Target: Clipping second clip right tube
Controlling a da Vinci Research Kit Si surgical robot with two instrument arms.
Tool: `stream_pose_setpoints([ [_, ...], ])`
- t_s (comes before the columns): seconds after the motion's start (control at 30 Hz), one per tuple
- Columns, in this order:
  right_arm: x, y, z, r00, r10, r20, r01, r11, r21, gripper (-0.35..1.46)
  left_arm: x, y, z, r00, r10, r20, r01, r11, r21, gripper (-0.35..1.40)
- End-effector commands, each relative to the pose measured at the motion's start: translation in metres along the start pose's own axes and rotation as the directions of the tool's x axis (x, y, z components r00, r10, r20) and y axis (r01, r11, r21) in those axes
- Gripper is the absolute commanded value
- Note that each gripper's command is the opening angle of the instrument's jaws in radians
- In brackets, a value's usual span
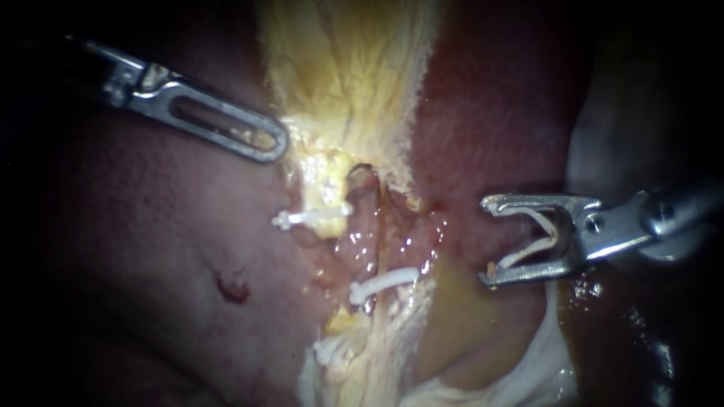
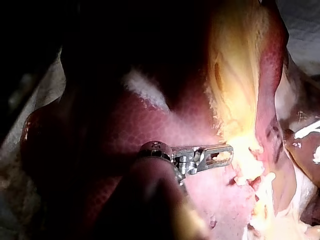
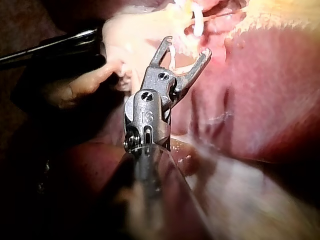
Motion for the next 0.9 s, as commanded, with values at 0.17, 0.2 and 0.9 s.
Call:
stream_pose_setpoints([
  [0.17, 0.0001, 0.0000, 0.0001, 1.000, 0.001, -0.005, -0.001, 1.000, 0.002, 0.50, 0.0000, 0.0000, -0.0001, 1.0000, 0.003, 0.004, -0.003, 1.000, -0.002, -0.35],
  [0.2, 0.0001, 0.0000, 0.0001, 1.000, 0.001, -0.008, -0.001, 1.000, 0.004, 0.50, 0.0000, 0.0000, -0.0001, 1.0000, 0.003, 0.004, -0.003, 1.000, -0.003, -0.35],
  [0.9, 0.0020, 0.0003, 0.0074, 0.957, 0.268, -0.109, -0.250, 0.956, 0.153, 0.50, 0.0002, -0.0002, 0.0001, 1.0000, 0.003, 0.006, -0.003, 1.000, -0.005, -0.35],
])
